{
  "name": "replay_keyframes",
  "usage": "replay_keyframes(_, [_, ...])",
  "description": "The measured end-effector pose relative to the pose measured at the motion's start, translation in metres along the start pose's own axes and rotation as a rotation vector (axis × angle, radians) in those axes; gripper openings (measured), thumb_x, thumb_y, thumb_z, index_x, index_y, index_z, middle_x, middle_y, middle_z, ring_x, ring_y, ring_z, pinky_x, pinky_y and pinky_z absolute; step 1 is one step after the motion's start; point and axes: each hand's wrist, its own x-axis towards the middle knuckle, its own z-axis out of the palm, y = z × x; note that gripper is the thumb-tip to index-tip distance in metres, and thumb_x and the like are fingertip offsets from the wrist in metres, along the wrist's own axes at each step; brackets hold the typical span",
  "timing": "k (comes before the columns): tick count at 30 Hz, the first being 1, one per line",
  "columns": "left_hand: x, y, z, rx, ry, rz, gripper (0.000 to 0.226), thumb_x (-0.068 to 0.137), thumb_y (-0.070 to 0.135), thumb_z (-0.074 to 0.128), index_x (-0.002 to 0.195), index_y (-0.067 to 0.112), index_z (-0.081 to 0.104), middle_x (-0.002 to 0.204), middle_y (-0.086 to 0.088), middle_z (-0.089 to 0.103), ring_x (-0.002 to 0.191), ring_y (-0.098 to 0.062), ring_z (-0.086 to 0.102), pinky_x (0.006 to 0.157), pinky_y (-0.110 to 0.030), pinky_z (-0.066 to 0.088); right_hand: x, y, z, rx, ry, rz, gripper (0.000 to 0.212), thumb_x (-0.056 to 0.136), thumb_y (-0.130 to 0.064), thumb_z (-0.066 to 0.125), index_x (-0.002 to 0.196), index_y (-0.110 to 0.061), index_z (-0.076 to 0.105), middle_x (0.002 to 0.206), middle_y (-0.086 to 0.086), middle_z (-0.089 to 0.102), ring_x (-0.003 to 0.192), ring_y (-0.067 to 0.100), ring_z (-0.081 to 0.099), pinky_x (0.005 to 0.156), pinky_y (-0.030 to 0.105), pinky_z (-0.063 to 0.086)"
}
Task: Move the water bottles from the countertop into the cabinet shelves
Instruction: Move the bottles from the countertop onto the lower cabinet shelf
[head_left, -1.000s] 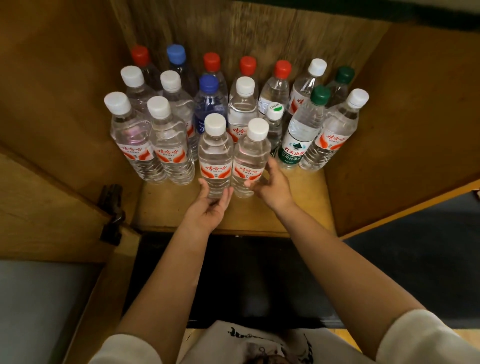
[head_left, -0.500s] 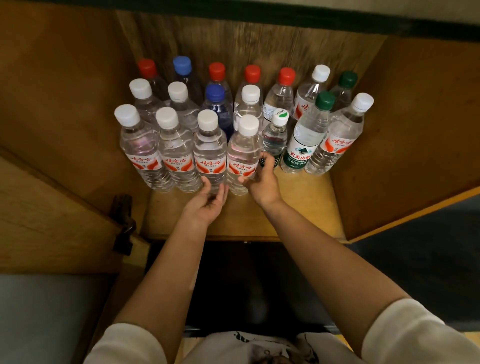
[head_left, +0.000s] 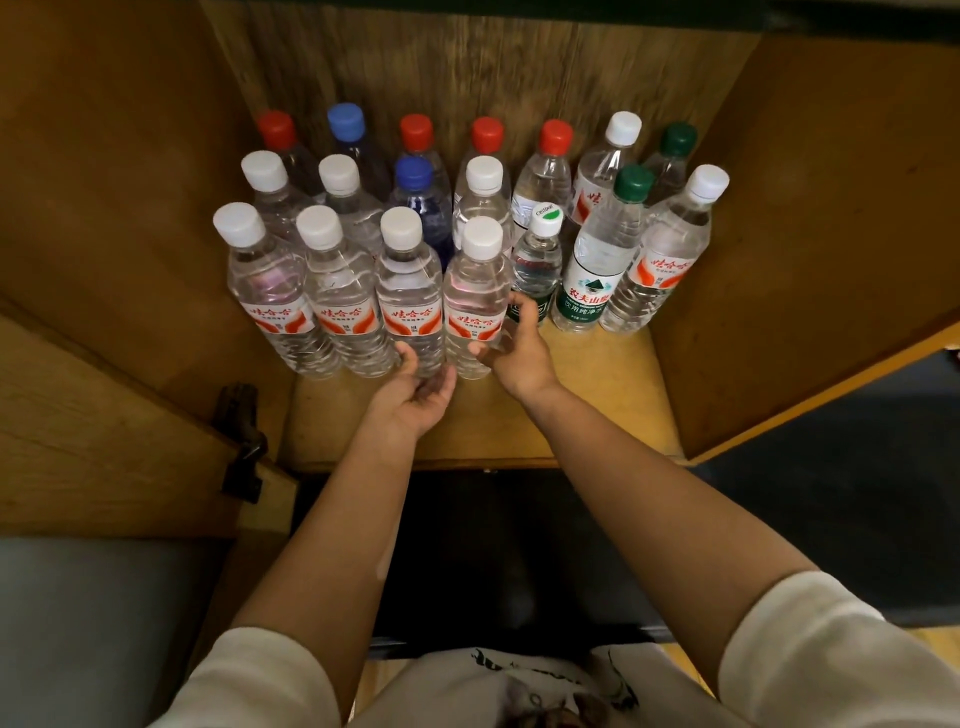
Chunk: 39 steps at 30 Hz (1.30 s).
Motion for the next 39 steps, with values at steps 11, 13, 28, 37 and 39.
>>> replay_keyframes(11, [-0.025, -0.043, -0.010, 0.680, 0.026, -0.007, 0.016, 0.096, 0.021, 0.045, 0.106, 0.016, 0.056, 0.099, -0.002, 0.062, 0.090, -0.015, 0.058, 0.078, -0.031, 0.046, -0.038, 0.007, -0.057, -0.045, -0.142, 0.007, 0.058, 0.081, -0.001, 0.064, 0.133, -0.008, 0.039, 0.128, 0.011, 0.051, 0.122, 0.022, 0.047, 0.100, 0.029, 0.039])
replay_keyframes(13, [-0.030, -0.062, -0.010, 0.808, 0.040, 0.033, 0.016, 0.096, 0.019, 0.044, 0.094, 0.018, 0.059, 0.082, 0.001, 0.063, 0.072, -0.011, 0.056, 0.067, -0.027, 0.046, -0.053, 0.010, -0.080, -0.093, -0.211, -0.001, 0.041, 0.085, -0.001, 0.060, 0.124, -0.007, 0.049, 0.119, 0.019, 0.058, 0.114, 0.026, 0.054, 0.095, 0.029, 0.041])
replay_keyframes(28, [-0.069, -0.281, 0.063, 1.800, -0.393, -0.177, 0.015, 0.097, 0.018, 0.045, 0.102, 0.017, 0.059, 0.080, 0.005, 0.061, 0.069, -0.005, 0.057, 0.061, -0.014, 0.044, -0.102, 0.050, -0.353, -0.233, -0.492, 0.040, 0.013, 0.088, -0.005, 0.056, 0.094, -0.014, 0.063, 0.086, 0.002, 0.064, 0.075, 0.010, 0.062, 0.065, 0.017, 0.049])
replay_keyframes(37, [-0.018, -0.364, 0.138, 1.961, -0.364, 0.542, 0.022, 0.090, 0.016, 0.055, 0.111, 0.021, 0.058, 0.105, 0.006, 0.061, 0.101, -0.012, 0.059, 0.088, -0.028, 0.048, -0.048, 0.083, -0.487, -0.266, -0.050, 0.110, 0.021, 0.088, -0.004, 0.056, 0.087, -0.025, 0.059, 0.088, 0.007, 0.066, 0.072, 0.012, 0.061, 0.064, 0.021, 0.046])
replay_keyframes(39, [-0.011, -0.365, 0.153, 1.890, -0.319, 0.917, 0.032, 0.088, 0.011, 0.057, 0.118, 0.022, 0.054, 0.110, 0.005, 0.060, 0.104, -0.011, 0.057, 0.090, -0.027, 0.048, -0.033, 0.078, -0.499, -0.290, 0.057, 0.063, 0.017, 0.086, -0.005, 0.059, 0.088, -0.023, 0.059, 0.086, 0.008, 0.065, 0.074, 0.015, 0.060, 0.067, 0.024, 0.046])
